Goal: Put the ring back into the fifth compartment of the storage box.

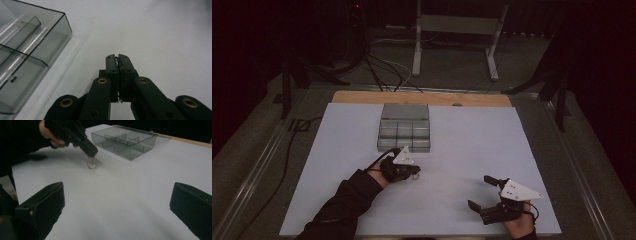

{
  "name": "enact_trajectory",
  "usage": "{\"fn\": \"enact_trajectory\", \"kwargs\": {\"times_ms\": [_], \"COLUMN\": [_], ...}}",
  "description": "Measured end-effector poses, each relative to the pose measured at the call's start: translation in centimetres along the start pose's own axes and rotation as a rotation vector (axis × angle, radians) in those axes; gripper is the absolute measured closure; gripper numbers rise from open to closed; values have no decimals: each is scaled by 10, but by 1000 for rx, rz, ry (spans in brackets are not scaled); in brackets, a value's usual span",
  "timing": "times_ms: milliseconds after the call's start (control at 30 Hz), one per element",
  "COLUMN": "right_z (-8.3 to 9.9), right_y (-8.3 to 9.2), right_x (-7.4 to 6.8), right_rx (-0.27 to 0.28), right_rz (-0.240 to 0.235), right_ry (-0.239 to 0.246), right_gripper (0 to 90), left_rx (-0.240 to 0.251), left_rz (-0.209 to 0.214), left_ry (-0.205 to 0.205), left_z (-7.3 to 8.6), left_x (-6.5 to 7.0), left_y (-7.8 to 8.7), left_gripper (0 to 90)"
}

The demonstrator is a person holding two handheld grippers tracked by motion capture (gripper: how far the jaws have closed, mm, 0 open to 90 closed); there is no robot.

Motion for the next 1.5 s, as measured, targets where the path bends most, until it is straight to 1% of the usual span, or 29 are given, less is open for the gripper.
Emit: {"fn": "enact_trajectory", "kwargs": {"times_ms": [67,200,333,367,500,533,700,733,1000,1500], "right_z": [-1,0,0,0,0,0,0,0,0,1], "right_y": [1,0,0,0,0,0,0,0,0,0], "right_x": [0,0,0,0,0,0,0,0,-1,-1], "right_rx": [2,0,1,-1,2,0,1,0,2,-5], "right_rz": [0,0,1,1,0,0,0,1,1,4], "right_ry": [0,0,2,0,1,0,-1,-2,-3,-7], "right_gripper": [0,0,0,0,0,0,0,0,0,0], "left_rx": [2,18,26,30,42,47,57,64,79,116], "left_rz": [-9,-12,-21,-24,-33,-35,-49,-52,-69,-94], "left_ry": [-3,8,4,10,9,15,15,23,23,58], "left_z": [-1,-3,-5,-5,-8,-8,-11,-12,-16,-20], "left_x": [-1,-4,-6,-7,-10,-11,-15,-16,-23,-41], "left_y": [1,6,9,10,13,14,18,19,24,33], "left_gripper": [900,900,900,900,900,900,900,900,900,900]}}
Point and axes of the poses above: each handheld gripper's, and its own axes: y roughly backward along the jaws, z roughly out of its underside, x roughly to its right, the point moved 1 cm from there along -y, roughly forward along the jaws, and after that the axes turned 2 degrees about z, right-handed, at the moved point
